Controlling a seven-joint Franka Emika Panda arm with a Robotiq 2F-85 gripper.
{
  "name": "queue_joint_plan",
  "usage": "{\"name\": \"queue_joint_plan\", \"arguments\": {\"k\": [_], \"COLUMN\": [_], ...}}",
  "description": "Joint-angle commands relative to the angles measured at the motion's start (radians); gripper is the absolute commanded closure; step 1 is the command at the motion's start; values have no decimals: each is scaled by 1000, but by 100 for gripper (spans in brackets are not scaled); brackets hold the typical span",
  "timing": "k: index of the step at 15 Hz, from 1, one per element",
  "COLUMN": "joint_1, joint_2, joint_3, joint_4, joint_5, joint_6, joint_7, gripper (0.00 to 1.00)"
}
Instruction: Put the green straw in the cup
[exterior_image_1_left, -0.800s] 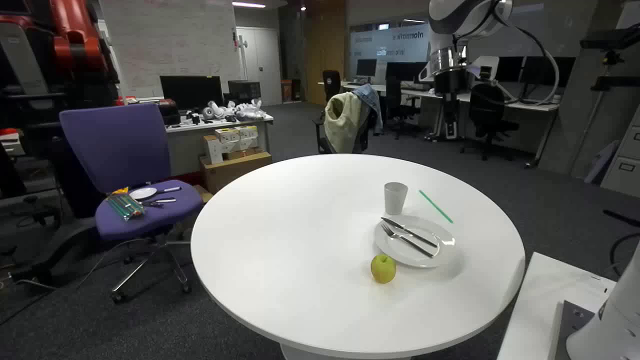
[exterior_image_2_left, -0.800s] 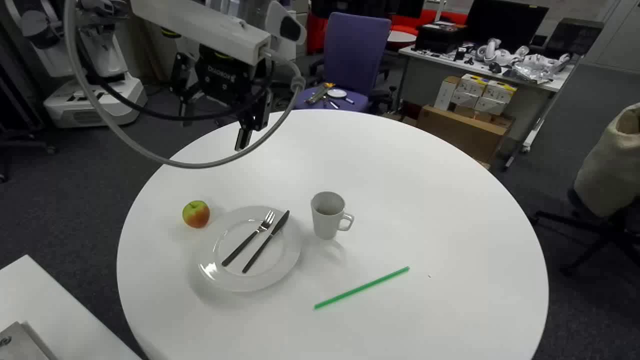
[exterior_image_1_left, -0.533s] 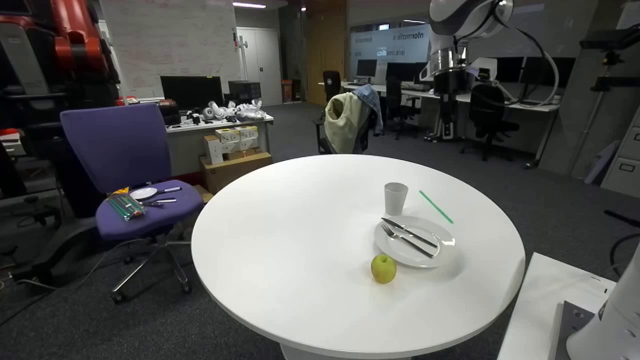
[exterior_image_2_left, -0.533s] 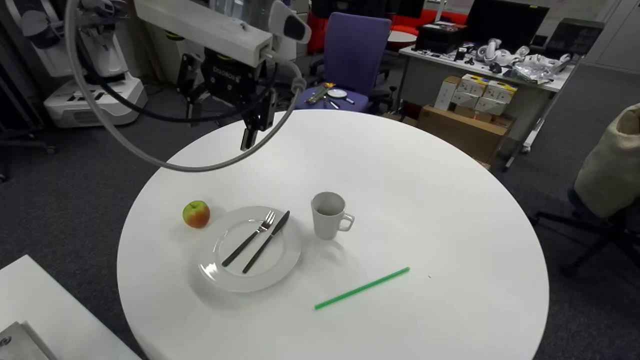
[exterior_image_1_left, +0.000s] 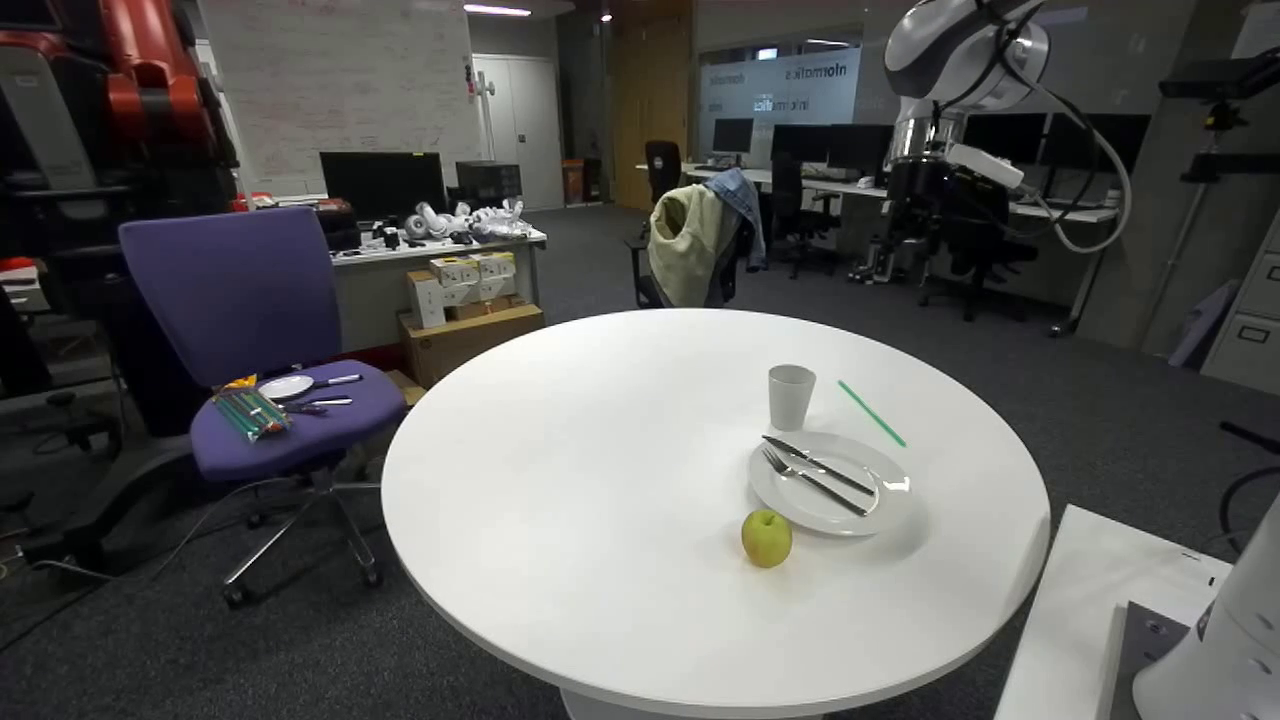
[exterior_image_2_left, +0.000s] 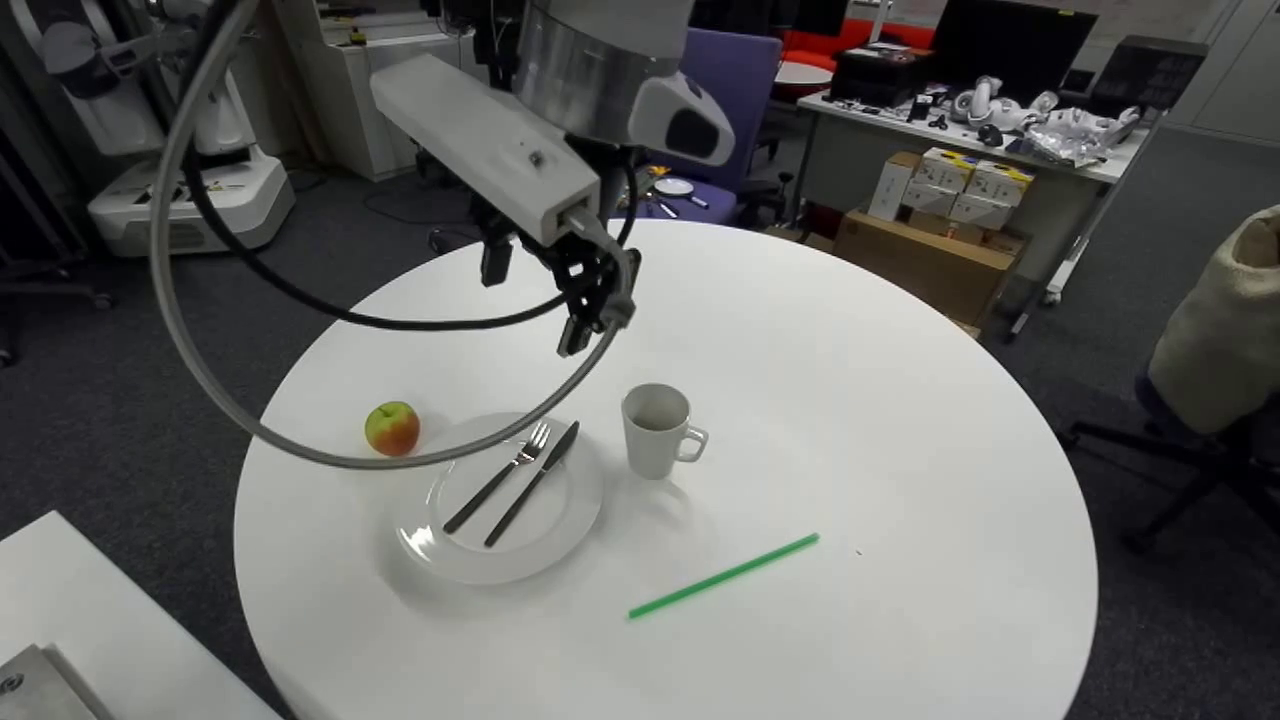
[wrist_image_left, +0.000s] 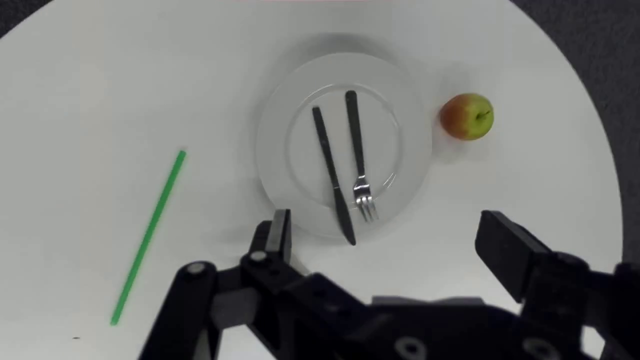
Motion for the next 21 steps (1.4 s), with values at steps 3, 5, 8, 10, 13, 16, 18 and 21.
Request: {"name": "queue_joint_plan", "arguments": {"k": [3,5,8,10,13,16,18,21], "joint_1": [-66,-70,-72,-72,-68,-72,-78,-91], "joint_2": [55,57,68,67,72,141,202,311], "joint_3": [5,11,13,16,19,20,19,21], "joint_4": [14,6,5,5,-1,34,63,130], "joint_5": [-22,-11,-12,-12,-5,39,45,37], "joint_6": [225,214,226,226,271,403,462,457], "joint_7": [175,148,154,154,180,284,349,432], "gripper": [0,0,0,0,0,0,0,0]}}
